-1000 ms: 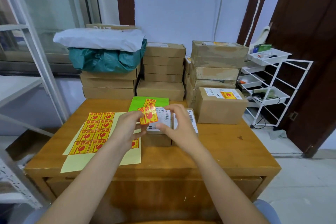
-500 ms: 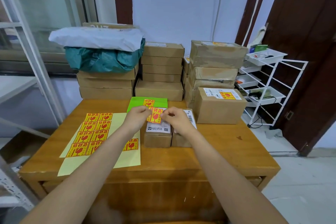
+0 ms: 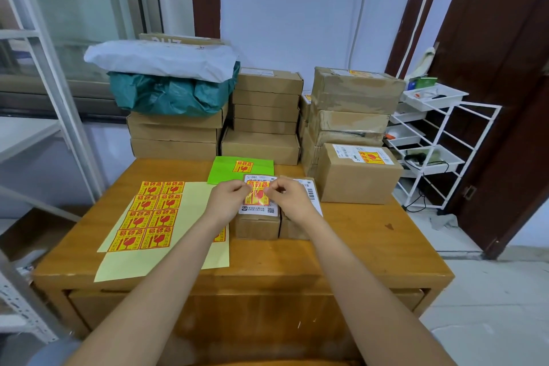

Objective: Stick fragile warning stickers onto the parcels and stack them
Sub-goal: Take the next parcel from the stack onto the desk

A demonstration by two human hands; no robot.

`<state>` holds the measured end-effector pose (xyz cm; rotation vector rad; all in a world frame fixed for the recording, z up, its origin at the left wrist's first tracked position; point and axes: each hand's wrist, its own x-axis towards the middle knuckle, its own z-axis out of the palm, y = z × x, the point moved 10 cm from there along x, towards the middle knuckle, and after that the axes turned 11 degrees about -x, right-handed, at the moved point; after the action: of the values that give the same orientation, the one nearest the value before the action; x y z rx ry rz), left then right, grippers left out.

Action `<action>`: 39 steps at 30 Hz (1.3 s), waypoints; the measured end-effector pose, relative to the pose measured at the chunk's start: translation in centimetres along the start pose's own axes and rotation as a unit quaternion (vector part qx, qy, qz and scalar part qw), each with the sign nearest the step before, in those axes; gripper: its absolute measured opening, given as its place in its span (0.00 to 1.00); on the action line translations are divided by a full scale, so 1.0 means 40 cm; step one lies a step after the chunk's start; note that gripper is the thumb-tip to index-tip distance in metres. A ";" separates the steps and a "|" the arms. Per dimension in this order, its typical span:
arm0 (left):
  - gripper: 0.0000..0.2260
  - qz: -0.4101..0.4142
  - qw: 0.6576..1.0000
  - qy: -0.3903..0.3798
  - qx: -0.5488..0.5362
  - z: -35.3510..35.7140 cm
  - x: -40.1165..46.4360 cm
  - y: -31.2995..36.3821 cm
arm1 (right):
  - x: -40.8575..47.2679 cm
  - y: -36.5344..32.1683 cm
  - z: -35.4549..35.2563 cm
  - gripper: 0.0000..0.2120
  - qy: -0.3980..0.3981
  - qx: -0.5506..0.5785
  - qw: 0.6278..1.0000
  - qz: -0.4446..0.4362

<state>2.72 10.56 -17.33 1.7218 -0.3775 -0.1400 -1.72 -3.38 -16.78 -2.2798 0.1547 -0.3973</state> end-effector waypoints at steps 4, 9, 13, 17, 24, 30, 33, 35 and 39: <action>0.15 0.016 0.999 -0.012 0.027 -0.005 0.008 0.004 | 0.001 -0.005 0.004 0.09 0.007 -0.038 0.999 -0.014; 0.17 0.038 0.998 -0.018 0.052 0.000 0.006 0.014 | 0.003 -0.006 0.004 0.10 0.016 -0.062 0.998 -0.022; 0.15 0.036 0.998 -0.016 0.054 -0.002 0.008 0.011 | 0.004 -0.009 0.005 0.10 0.022 -0.071 0.997 -0.023; 0.10 0.041 0.996 -0.023 0.074 0.003 0.007 0.010 | 0.002 -0.011 0.007 0.11 0.024 -0.081 0.996 -0.023; 0.06 0.058 0.994 -0.024 0.095 0.007 0.002 0.019 | 0.000 -0.016 0.009 0.08 0.028 -0.110 0.993 -0.031; 0.07 0.066 0.993 -0.021 0.098 0.004 0.006 0.011 | -0.004 -0.020 0.012 0.12 0.026 -0.132 0.990 -0.037; 0.07 0.075 0.992 -0.017 0.101 0.008 0.004 0.014 | -0.003 -0.020 0.013 0.08 0.023 -0.133 0.990 -0.042; 0.06 0.084 0.990 -0.018 0.114 0.012 0.003 0.018 | 0.000 -0.019 0.015 0.05 0.017 -0.131 0.990 -0.039; 0.09 0.091 0.987 -0.009 0.132 0.010 0.009 0.015 | 0.001 -0.009 0.016 0.17 -0.009 -0.124 0.992 -0.020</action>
<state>2.85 9.98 -16.79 1.9376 -0.5852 0.0293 -1.47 -2.71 -16.93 -2.5343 0.1577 -0.3958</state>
